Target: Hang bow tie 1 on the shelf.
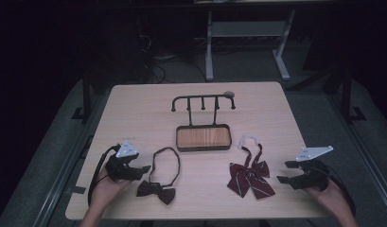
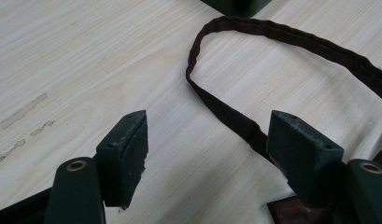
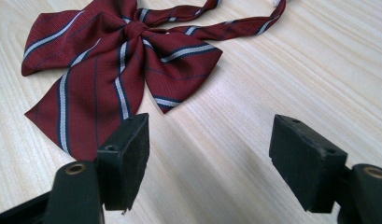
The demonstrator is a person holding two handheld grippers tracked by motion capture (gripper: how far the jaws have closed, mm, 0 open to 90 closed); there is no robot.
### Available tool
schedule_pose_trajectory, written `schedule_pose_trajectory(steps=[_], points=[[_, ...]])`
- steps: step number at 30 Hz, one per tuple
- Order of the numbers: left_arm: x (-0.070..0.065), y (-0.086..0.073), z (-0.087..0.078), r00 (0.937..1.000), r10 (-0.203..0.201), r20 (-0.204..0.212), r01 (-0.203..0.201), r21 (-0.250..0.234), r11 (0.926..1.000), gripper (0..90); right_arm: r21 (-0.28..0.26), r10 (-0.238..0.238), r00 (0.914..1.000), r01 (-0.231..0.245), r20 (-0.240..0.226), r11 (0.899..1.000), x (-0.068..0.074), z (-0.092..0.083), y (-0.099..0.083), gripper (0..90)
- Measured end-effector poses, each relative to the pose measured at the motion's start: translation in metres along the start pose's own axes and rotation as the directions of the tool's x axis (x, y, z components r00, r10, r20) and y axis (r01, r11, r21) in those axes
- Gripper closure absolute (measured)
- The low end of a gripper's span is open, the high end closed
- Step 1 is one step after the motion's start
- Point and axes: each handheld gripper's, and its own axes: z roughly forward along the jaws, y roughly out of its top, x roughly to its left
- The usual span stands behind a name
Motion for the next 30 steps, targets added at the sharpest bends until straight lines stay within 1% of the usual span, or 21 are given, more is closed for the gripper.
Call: schedule_pose_trajectory(steps=[3, 5, 6, 8, 9, 14, 15, 18, 19, 20, 21, 22, 23, 24, 26, 27, 28, 30], points=[[0.000, 0.000, 0.001, 1.0000, 0.000, 0.008, 0.000, 0.008, 1.0000, 29.8, 0.001, 0.001, 1.0000, -0.001, -0.002, 1.000, 0.001, 0.001, 0.000, 28.4], [0.000, 0.000, 0.001, 0.9999, 0.001, 0.012, -0.001, 0.005, 1.0000, 29.8, 0.004, -0.002, 1.0000, 0.002, -0.002, 1.000, 0.001, 0.001, 0.001, 28.4], [-0.001, -0.001, 0.001, 0.9999, -0.006, 0.015, 0.006, 0.000, 1.0000, 29.7, 0.005, -0.004, 1.0000, 0.004, -0.004, 1.000, 0.001, 0.001, 0.001, 28.3], [0.000, -0.001, 0.001, 0.9999, -0.003, 0.015, 0.003, 0.001, 1.0000, 29.7, 0.008, -0.008, 1.0000, 0.008, -0.002, 1.000, 0.004, 0.001, 0.003, 28.3], [0.001, 0.000, 0.000, 0.9999, 0.001, 0.013, -0.001, -0.007, 1.0000, 29.6, 0.004, -0.013, 0.9999, 0.013, -0.002, 1.000, 0.006, 0.000, 0.005, 28.3], [0.002, -0.001, 0.000, 0.9999, -0.002, 0.013, 0.002, -0.005, 1.0000, 29.5, -0.003, -0.010, 0.9999, 0.010, -0.009, 1.000, 0.009, -0.003, 0.011, 27.8], [0.002, -0.001, 0.000, 0.9999, -0.007, 0.013, 0.007, -0.006, 1.0000, 29.4, -0.005, -0.023, 0.9997, 0.023, -0.011, 1.000, 0.011, -0.005, 0.015, 27.8], [0.002, -0.001, -0.002, 0.9999, -0.004, 0.010, 0.004, -0.006, 1.0000, 29.3, 0.000, -0.031, 0.9993, 0.031, -0.020, 1.000, 0.012, -0.004, 0.019, 27.8], [0.002, -0.001, -0.003, 1.0000, -0.008, 0.005, 0.008, -0.015, 0.9999, 29.1, 0.023, -0.033, 0.9989, 0.034, -0.034, 0.999, 0.014, -0.003, 0.025, 27.8], [0.002, -0.001, -0.003, 1.0000, -0.008, 0.005, 0.008, -0.015, 0.9999, 29.1, 0.023, -0.033, 0.9989, 0.034, -0.034, 0.999, 0.014, -0.003, 0.025, 27.8], [0.002, -0.001, -0.004, 1.0000, -0.006, 0.004, 0.006, -0.018, 0.9998, 29.1, 0.026, -0.054, 0.9979, 0.055, -0.035, 0.998, 0.014, -0.001, 0.028, 27.8], [0.002, -0.001, -0.005, 1.0000, -0.004, 0.001, 0.004, -0.021, 0.9998, 29.1, 0.036, -0.058, 0.9976, 0.059, -0.037, 0.998, 0.016, -0.001, 0.031, 27.9], [0.002, -0.001, -0.005, 1.0000, -0.002, -0.001, 0.002, -0.023, 0.9997, 29.1, 0.049, -0.073, 0.9968, 0.075, -0.033, 0.996, 0.016, -0.001, 0.036, 28.1], [0.003, -0.001, -0.005, 1.0000, -0.003, 0.001, 0.003, -0.024, 0.9997, 29.1, 0.054, -0.075, 0.9965, 0.077, -0.036, 0.996, 0.017, -0.001, 0.039, 28.1], [0.003, -0.001, -0.004, 1.0000, -0.003, -0.004, 0.003, -0.020, 0.9998, 29.1, 0.061, -0.086, 0.9957, 0.088, -0.034, 0.994, 0.017, -0.002, 0.044, 29.8], [0.003, -0.001, -0.004, 1.0000, 0.000, -0.008, 0.000, -0.013, 0.9999, 29.1, 0.061, -0.103, 0.9940, 0.105, -0.037, 0.993, 0.017, -0.002, 0.046, 30.0], [0.003, -0.001, -0.003, 1.0000, -0.004, -0.006, 0.004, -0.013, 0.9999, 29.1, 0.070, -0.103, 0.9940, 0.105, -0.038, 0.992, 0.018, -0.003, 0.049, 30.1], [0.004, -0.001, -0.003, 1.0000, -0.001, -0.006, 0.001, -0.013, 0.9999, 29.1, 0.076, -0.104, 0.9937, 0.107, -0.043, 0.991, 0.018, -0.003, 0.052, 30.4]])
